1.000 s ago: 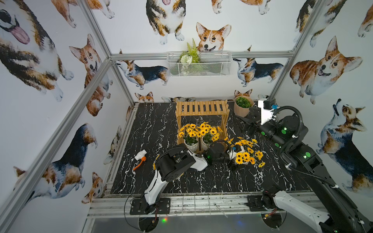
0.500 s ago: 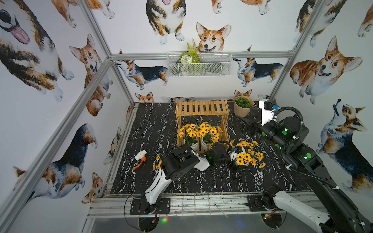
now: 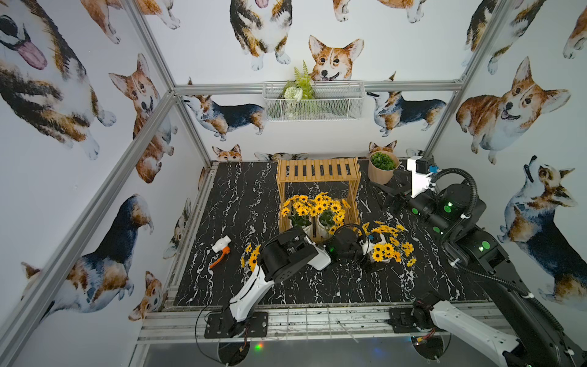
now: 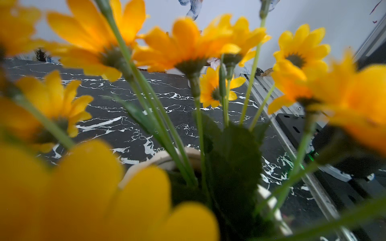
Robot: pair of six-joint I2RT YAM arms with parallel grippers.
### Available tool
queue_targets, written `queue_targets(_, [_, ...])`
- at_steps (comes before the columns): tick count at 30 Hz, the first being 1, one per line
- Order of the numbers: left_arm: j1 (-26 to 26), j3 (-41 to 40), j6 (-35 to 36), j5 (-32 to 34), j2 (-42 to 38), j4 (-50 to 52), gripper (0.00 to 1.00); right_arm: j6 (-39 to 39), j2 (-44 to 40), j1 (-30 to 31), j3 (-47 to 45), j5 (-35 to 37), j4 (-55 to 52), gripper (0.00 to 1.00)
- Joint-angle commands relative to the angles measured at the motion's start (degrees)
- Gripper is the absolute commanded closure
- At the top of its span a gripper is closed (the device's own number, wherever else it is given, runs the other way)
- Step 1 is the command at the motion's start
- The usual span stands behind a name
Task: Take the sunflower pots off the shelves
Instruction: Place the sunflower pot at the center of the board.
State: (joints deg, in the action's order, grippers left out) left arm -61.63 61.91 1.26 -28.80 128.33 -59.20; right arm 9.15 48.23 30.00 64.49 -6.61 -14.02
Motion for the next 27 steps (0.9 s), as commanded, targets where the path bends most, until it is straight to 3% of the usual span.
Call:
queue_targets(1, [0.0, 0.8, 0.2, -0.6, 0.7, -6.1, 0.94, 0.5, -0.2, 0.1, -0.1, 0.0, 0.2, 0.0])
queue_targets(12, [0.0, 0.8, 0.5, -0.8, 1.9, -6.4, 0.88, 0.5, 0.1, 0.1, -0.1, 0.0, 0.0, 0.0])
queue_targets(20, [1.2, -0.7, 1.3, -2.1, 2.8, -6.4, 0.61, 0.4, 0.3, 0.1, 0.3, -0.1, -0.1, 0.0])
queue_targets(27, [1.6, -0.6, 1.7, -3.1, 3.6, -6.4, 0.46, 0.5, 0.7, 0.0, 0.3, -0.3, 0.0, 0.0])
